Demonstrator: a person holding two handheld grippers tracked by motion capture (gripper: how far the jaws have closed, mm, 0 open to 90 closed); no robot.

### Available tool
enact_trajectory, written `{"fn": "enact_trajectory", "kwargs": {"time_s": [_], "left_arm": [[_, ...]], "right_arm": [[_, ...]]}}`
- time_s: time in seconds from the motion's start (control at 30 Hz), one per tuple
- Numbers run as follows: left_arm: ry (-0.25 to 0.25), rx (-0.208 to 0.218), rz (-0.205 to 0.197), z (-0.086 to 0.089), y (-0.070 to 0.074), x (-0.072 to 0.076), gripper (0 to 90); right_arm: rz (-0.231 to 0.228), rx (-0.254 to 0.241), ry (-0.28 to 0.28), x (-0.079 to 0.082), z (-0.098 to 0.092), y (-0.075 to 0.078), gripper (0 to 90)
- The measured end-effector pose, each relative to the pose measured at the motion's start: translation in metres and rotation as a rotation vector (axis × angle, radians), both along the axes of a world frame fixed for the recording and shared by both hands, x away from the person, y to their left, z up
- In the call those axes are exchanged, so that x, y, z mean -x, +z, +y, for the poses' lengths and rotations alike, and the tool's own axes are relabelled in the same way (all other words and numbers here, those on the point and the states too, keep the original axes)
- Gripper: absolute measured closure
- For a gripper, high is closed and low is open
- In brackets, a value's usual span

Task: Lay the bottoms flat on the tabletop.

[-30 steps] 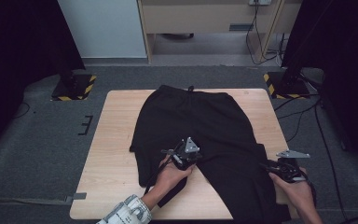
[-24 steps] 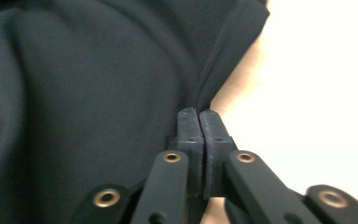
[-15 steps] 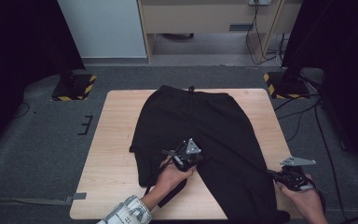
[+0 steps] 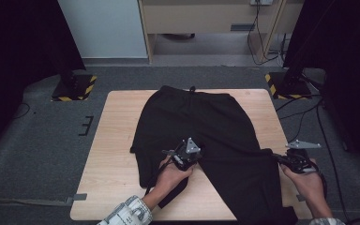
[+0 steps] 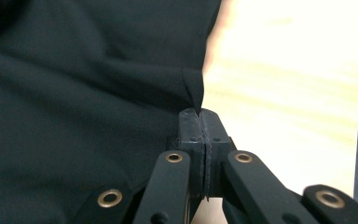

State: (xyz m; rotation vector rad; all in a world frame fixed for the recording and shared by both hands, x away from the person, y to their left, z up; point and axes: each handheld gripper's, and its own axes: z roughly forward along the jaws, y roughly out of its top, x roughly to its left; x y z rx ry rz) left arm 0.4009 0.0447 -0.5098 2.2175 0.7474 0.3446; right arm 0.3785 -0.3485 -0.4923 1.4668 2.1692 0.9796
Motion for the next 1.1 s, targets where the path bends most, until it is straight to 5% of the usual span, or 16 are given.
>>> {"fn": "enact_trajectory", "kwargs": {"time_s": [0.07,0.13,0.2,0.37,0.47,0.67,0.97,1.1], "left_arm": [[0.006,-0.004,-0.006,0.001,-0.001,-0.001,89.4],[0.002,0.007,0.030,0.004,-0.005,-0.005,88.4],[0.019,0.011,0.028,0.006,-0.004,-0.004,78.7],[0.031,0.052,-0.014,0.005,0.010,0.005,56.0],[0.027,0.069,-0.010,0.004,0.013,0.010,51.8],[-0.006,0.034,0.003,-0.008,0.000,0.034,46.9],[-0.043,-0.001,0.033,-0.024,-0.020,0.040,35.7],[-0.070,0.004,0.032,-0.026,-0.021,0.042,32.9]], "right_arm": [[-0.014,-0.036,-0.014,-0.012,0.001,-0.006,89.1],[0.009,-0.029,-0.031,-0.020,0.006,-0.014,79.9],[0.010,-0.030,-0.041,-0.020,0.009,-0.018,72.2],[-0.018,-0.035,-0.050,0.007,0.004,-0.009,49.2],[-0.022,-0.037,-0.054,0.025,-0.001,-0.010,44.3],[-0.005,-0.027,-0.029,0.056,-0.003,-0.024,50.6],[0.018,-0.020,0.001,0.064,0.007,-0.033,52.9],[0.028,0.015,0.043,0.069,0.015,-0.031,71.3]]}}
